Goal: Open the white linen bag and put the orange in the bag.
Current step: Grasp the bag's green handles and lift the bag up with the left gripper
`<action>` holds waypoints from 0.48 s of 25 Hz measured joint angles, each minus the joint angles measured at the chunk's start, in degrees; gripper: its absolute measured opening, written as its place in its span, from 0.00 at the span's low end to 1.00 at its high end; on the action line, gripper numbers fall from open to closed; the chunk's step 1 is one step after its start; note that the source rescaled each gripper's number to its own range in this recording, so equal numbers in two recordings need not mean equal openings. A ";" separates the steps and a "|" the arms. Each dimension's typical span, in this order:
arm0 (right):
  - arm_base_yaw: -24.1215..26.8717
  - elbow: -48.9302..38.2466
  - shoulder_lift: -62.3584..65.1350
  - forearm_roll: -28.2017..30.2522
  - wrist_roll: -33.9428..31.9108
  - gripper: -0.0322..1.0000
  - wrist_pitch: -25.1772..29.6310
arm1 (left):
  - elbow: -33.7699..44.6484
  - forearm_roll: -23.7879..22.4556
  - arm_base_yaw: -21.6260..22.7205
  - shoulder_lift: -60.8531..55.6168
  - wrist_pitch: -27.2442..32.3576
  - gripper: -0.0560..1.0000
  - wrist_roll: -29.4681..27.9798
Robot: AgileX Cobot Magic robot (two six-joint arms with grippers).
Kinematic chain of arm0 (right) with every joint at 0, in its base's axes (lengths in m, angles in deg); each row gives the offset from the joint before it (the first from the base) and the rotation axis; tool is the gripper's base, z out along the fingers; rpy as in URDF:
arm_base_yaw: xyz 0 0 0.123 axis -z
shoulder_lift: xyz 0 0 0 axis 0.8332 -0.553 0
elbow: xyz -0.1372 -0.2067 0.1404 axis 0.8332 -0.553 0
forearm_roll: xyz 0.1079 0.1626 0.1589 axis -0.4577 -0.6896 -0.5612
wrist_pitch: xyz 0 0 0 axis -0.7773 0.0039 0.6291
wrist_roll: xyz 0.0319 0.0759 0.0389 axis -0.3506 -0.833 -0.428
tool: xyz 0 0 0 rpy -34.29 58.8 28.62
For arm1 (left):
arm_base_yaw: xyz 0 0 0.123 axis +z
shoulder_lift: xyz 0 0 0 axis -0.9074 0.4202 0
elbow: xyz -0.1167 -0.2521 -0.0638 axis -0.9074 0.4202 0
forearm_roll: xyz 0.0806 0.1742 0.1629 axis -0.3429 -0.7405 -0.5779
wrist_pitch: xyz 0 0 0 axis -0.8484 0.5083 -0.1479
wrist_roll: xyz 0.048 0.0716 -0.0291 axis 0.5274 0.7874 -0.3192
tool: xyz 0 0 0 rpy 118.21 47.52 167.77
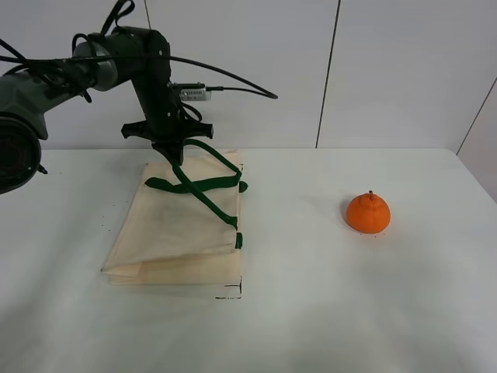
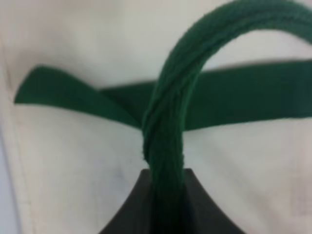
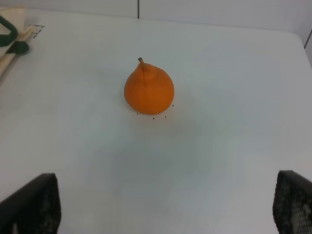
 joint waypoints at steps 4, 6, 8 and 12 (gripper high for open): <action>0.00 0.00 0.00 0.00 0.00 1.00 0.00 | -1.26 0.82 0.00 -5.16 0.11 0.06 3.21; 0.00 0.00 0.00 0.00 0.00 1.00 0.00 | -1.26 1.70 0.00 -7.77 0.16 0.06 4.17; 0.00 0.00 0.00 0.00 0.00 1.00 0.00 | -1.26 2.41 0.00 -10.72 0.16 0.06 5.08; 0.00 0.00 0.00 0.00 0.00 1.00 0.00 | -1.26 2.84 0.00 -15.64 0.22 0.06 6.15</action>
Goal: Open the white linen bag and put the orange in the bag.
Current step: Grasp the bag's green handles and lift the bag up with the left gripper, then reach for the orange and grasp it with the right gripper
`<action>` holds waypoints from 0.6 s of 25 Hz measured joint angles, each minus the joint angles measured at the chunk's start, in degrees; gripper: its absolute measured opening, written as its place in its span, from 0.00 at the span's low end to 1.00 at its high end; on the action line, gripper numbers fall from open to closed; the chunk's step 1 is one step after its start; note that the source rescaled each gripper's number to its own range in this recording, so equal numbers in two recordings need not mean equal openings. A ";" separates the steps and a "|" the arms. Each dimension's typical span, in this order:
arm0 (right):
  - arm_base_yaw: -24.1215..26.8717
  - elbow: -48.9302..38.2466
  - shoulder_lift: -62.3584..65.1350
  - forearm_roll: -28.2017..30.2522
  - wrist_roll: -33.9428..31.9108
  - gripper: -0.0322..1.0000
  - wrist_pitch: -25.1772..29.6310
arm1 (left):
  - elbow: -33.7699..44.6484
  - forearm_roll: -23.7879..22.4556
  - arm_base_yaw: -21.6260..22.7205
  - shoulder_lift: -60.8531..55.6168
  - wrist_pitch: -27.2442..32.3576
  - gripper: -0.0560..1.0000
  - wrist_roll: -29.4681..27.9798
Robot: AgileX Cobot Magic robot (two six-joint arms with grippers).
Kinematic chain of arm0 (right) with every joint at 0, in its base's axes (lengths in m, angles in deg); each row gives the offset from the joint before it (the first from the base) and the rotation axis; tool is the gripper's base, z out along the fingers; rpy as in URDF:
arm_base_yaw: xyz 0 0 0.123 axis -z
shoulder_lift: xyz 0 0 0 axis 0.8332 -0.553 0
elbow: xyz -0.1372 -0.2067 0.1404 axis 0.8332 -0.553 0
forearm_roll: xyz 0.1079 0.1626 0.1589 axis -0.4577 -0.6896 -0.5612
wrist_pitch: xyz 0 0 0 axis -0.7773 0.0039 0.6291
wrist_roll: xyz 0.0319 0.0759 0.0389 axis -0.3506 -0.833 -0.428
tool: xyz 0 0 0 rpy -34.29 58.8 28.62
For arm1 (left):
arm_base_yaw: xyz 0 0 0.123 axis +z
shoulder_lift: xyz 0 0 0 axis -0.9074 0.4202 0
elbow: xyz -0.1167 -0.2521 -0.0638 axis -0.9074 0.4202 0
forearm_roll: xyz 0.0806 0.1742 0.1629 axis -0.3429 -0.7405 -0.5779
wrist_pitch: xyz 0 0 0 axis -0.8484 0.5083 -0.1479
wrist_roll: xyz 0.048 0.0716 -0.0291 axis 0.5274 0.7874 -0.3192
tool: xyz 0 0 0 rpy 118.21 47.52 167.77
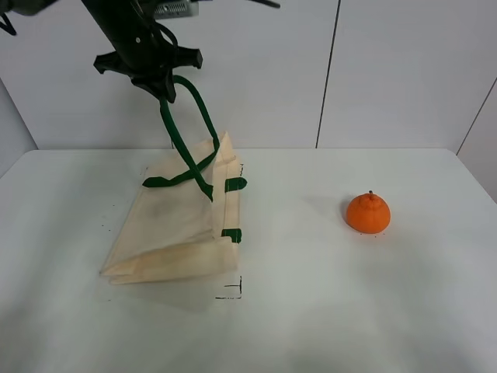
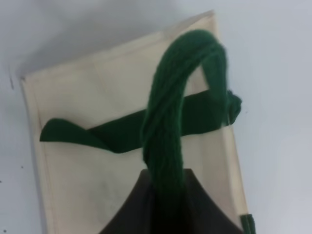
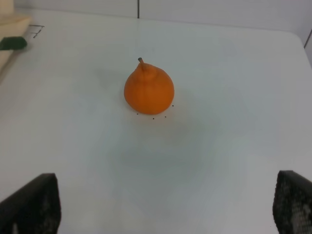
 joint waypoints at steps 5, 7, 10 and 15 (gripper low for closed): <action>0.00 1.87 -8.55 0.00 0.00 1.00 -1.98 | 0.00 0.02 0.00 -4.60 -0.05 0.06 0.68; 0.00 3.81 -15.80 0.00 0.00 1.00 -4.40 | 0.00 0.29 0.00 -5.56 -0.05 0.06 0.68; 0.00 8.04 -29.16 0.00 0.00 1.00 -8.29 | 0.00 0.84 0.00 -6.11 -0.05 0.06 0.68; 0.00 18.07 -54.40 0.00 0.05 1.00 -12.67 | 0.00 2.53 0.00 -6.66 -0.05 0.06 0.70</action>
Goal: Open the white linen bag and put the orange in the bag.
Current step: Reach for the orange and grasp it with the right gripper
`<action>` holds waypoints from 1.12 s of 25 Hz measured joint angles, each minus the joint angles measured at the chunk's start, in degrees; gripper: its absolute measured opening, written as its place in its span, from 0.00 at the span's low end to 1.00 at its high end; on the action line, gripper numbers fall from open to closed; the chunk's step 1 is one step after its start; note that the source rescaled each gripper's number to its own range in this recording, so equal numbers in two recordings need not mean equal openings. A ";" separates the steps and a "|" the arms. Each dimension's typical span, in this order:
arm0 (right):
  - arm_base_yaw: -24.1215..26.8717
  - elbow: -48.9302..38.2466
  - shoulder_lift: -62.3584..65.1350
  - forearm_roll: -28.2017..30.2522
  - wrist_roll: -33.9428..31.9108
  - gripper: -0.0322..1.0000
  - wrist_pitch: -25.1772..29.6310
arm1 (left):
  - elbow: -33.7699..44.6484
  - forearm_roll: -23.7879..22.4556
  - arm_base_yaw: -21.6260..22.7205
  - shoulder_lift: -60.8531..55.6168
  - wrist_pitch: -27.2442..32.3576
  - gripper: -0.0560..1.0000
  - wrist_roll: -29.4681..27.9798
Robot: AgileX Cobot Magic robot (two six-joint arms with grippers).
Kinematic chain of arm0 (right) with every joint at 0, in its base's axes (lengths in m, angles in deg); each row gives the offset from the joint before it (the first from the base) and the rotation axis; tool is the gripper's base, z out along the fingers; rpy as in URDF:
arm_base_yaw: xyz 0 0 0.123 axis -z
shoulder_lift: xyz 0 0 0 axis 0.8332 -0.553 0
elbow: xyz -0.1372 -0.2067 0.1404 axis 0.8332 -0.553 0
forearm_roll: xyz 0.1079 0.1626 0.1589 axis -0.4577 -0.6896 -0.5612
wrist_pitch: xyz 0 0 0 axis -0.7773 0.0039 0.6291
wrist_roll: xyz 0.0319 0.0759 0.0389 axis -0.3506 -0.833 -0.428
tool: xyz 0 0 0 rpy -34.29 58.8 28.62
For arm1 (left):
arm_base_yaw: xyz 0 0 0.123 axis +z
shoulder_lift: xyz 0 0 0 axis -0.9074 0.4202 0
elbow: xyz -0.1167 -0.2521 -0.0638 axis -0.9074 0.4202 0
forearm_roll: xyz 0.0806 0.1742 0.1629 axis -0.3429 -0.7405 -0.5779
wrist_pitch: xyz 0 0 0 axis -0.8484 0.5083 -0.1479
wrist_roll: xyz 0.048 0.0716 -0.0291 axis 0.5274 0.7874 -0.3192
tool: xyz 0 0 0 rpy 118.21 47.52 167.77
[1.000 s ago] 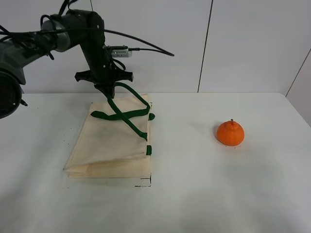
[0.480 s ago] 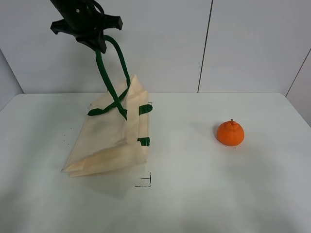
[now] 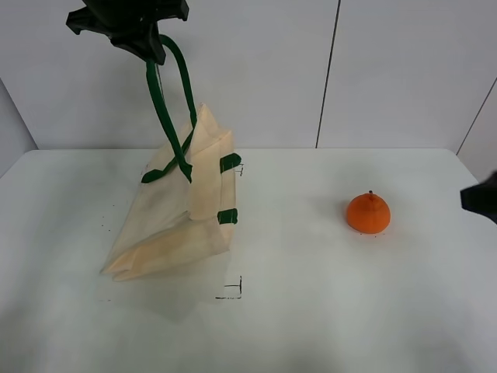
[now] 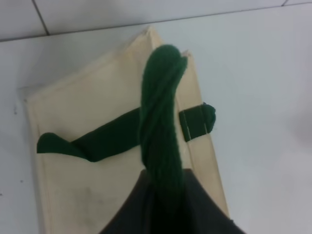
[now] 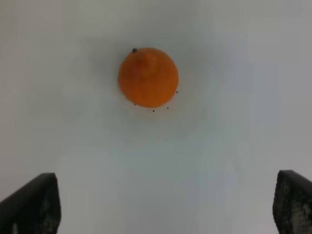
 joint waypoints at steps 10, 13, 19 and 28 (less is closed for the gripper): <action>-0.06 24.30 -38.26 -2.83 4.77 1.00 2.37 | 0.00 0.87 0.00 -2.02 0.00 0.06 0.18; -0.76 30.16 -46.51 -2.77 6.31 1.00 3.98 | 0.00 0.92 0.00 -2.02 0.00 0.06 0.18; -1.15 34.18 -57.48 -2.82 6.68 1.00 2.85 | 0.00 0.90 0.00 -2.02 0.00 0.06 0.18; -1.15 34.18 -68.21 -2.82 7.94 0.99 -2.61 | 0.00 0.90 0.00 -2.02 0.00 0.06 0.18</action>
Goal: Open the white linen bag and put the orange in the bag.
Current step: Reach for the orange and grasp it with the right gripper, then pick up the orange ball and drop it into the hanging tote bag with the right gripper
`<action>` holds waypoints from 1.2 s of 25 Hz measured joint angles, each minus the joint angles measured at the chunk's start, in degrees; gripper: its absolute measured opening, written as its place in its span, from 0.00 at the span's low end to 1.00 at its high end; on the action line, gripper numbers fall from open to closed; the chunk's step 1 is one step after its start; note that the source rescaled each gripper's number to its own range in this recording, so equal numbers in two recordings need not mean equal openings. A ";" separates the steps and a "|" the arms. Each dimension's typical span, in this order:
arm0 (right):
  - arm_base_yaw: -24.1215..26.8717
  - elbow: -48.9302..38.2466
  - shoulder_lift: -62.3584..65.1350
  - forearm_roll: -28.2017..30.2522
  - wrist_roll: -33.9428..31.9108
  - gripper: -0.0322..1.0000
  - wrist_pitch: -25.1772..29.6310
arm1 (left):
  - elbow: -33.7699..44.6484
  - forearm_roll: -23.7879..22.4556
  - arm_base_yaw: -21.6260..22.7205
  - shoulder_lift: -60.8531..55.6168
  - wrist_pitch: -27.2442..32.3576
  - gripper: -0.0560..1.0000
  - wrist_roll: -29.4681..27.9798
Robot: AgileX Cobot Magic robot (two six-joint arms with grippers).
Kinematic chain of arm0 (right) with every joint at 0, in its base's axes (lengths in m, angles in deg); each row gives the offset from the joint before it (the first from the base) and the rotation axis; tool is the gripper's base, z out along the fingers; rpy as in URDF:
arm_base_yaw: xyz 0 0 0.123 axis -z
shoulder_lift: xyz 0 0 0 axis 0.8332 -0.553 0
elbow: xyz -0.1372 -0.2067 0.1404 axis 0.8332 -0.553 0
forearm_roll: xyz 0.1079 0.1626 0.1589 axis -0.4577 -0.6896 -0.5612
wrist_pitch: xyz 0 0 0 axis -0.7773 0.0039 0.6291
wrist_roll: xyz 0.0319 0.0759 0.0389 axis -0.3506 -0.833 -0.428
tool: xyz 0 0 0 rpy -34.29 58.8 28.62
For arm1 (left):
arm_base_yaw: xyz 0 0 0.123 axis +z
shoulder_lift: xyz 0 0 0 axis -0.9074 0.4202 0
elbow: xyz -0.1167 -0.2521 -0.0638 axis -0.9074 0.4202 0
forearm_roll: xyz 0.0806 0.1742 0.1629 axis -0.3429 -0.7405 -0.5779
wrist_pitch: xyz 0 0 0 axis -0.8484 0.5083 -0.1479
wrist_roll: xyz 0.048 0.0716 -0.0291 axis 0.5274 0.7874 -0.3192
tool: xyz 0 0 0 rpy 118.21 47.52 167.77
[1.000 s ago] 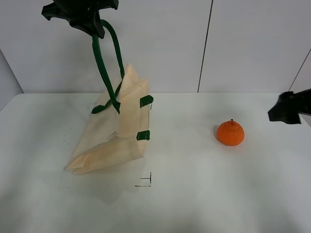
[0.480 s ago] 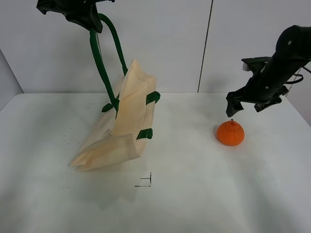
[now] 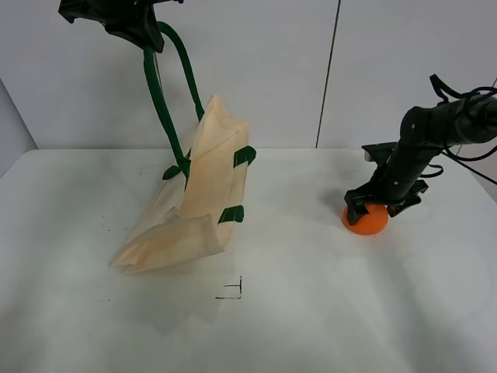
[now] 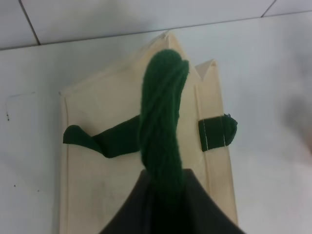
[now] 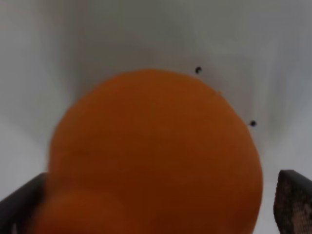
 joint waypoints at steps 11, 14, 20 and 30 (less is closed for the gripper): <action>-0.17 0.68 0.82 -0.78 0.18 0.05 1.01 | 0.00 0.00 0.00 0.00 0.00 0.06 0.00; -0.17 1.15 3.64 -3.59 1.22 0.05 3.08 | 0.00 0.00 0.00 -0.05 0.00 0.06 0.00; -2.49 8.54 11.00 -14.39 8.13 0.05 8.89 | 0.00 0.00 0.00 -0.29 0.00 0.06 0.01; -14.58 17.01 11.55 -35.57 17.23 0.05 9.89 | 0.00 -0.34 0.00 -1.23 0.00 0.06 0.21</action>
